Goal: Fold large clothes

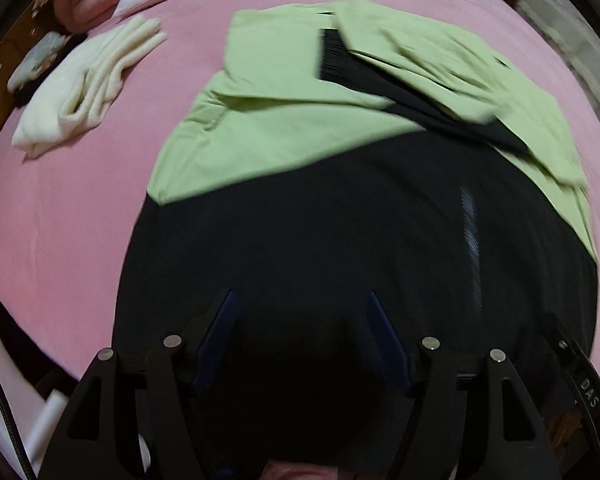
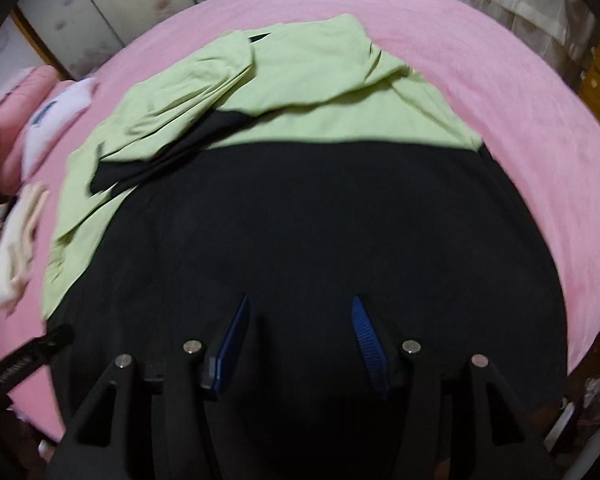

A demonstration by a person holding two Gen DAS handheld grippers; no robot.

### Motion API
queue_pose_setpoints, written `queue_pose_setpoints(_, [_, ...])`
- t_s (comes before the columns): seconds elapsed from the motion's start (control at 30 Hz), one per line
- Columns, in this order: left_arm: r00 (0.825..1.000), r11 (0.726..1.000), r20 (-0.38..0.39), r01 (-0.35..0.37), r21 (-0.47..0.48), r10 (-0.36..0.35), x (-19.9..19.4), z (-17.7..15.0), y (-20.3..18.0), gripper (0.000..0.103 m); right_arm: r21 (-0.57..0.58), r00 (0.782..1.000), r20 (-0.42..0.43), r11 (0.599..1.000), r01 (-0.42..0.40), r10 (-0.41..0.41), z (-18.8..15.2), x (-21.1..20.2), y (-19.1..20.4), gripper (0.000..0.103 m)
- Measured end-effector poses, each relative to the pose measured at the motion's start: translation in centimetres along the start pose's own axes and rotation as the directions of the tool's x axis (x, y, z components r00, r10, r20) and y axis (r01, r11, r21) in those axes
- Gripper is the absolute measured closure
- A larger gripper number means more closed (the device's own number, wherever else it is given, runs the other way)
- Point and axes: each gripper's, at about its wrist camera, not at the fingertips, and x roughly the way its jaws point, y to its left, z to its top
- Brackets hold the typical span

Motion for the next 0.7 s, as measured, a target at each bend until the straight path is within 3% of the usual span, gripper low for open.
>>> queue_pose_setpoints(0.07, [1.0,0.999,0.016,0.0,0.041,-0.001,-2.0,-2.2,-1.4,0.036,0.018,0.999,-0.021,0.999,-0.039,0.04,-1.9,-1.3,-0.3,0.049])
queue_pose_setpoints(0.17, [0.999,0.997,0.045,-0.005,0.075,0.002,-5.4,-5.8,-3.3,0.027,0.006,0.997,-0.032,0.998,-0.067,0.067,-4.4,-3.6,-0.8,0.045])
queue_pose_setpoints(0.3, [0.998,0.998,0.062,-0.015,0.054,0.012,-8.0,-9.5,-3.0,0.023,-0.047,0.997,-0.005,0.996,-0.072,0.072,-6.7,-7.0,-1.6,0.037])
queue_pose_setpoints(0.53, [0.998,0.997,0.047,-0.04,-0.073,0.043,-8.2,-13.7,2.0,0.022,-0.034,0.986,0.044,0.986,-0.162,0.164,-7.9,-9.9,-4.8,0.037])
queue_pose_setpoints(0.7, [0.998,0.965,0.055,0.027,-0.26,-0.013,-6.1,-15.0,7.2,0.022,0.069,0.965,0.103,0.966,-0.25,0.242,-9.3,-9.7,-9.8,0.037])
